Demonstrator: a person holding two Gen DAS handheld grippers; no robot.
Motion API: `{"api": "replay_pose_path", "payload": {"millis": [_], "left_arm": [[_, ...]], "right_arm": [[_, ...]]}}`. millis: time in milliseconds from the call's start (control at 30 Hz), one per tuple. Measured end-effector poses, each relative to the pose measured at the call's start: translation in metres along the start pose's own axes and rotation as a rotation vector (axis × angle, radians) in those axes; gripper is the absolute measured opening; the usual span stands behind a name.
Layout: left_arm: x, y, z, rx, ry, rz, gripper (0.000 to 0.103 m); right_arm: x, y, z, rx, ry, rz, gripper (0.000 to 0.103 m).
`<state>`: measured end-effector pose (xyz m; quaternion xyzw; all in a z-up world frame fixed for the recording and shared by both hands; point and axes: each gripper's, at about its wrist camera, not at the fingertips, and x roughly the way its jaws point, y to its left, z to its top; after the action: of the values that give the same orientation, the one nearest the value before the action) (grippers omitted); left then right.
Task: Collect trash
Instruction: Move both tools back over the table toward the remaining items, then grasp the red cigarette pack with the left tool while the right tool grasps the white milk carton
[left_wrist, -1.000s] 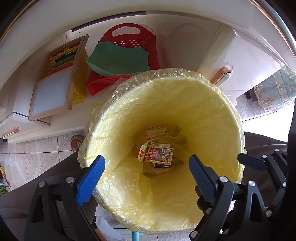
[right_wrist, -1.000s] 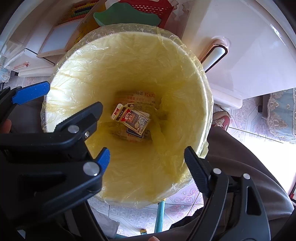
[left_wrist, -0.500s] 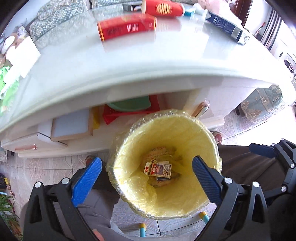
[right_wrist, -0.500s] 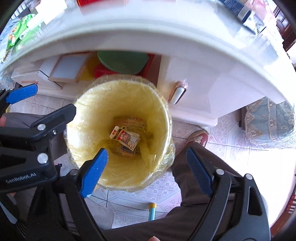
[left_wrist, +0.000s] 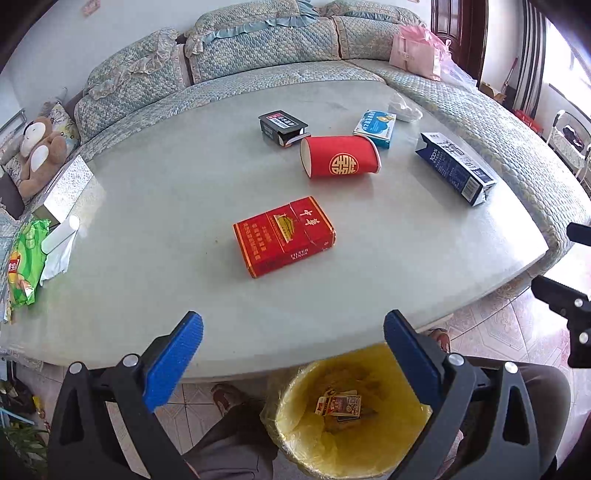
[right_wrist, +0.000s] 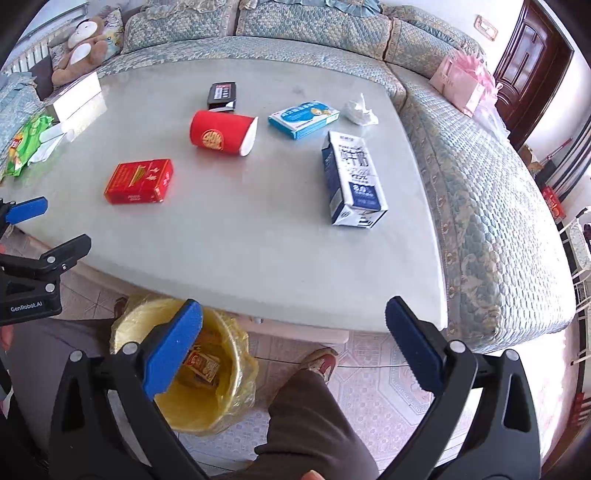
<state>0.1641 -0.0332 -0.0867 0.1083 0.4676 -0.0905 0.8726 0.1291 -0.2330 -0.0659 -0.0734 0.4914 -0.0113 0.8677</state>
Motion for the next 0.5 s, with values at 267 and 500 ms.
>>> {"api": "replay_pose_path", "payload": {"millis": [267, 500], "left_arm": [[0.047, 0.008, 0.039, -0.046, 0.051, 0.028, 0.096], [0.074, 0.014, 0.055, -0.061, 0.082, 0.006, 0.096]], "right_arm": [[0.048, -0.058, 0.053, 0.080, 0.028, -0.087, 0.097], [0.076, -0.067, 0.078, 0.081, 0.071, -0.022, 0.097]]}}
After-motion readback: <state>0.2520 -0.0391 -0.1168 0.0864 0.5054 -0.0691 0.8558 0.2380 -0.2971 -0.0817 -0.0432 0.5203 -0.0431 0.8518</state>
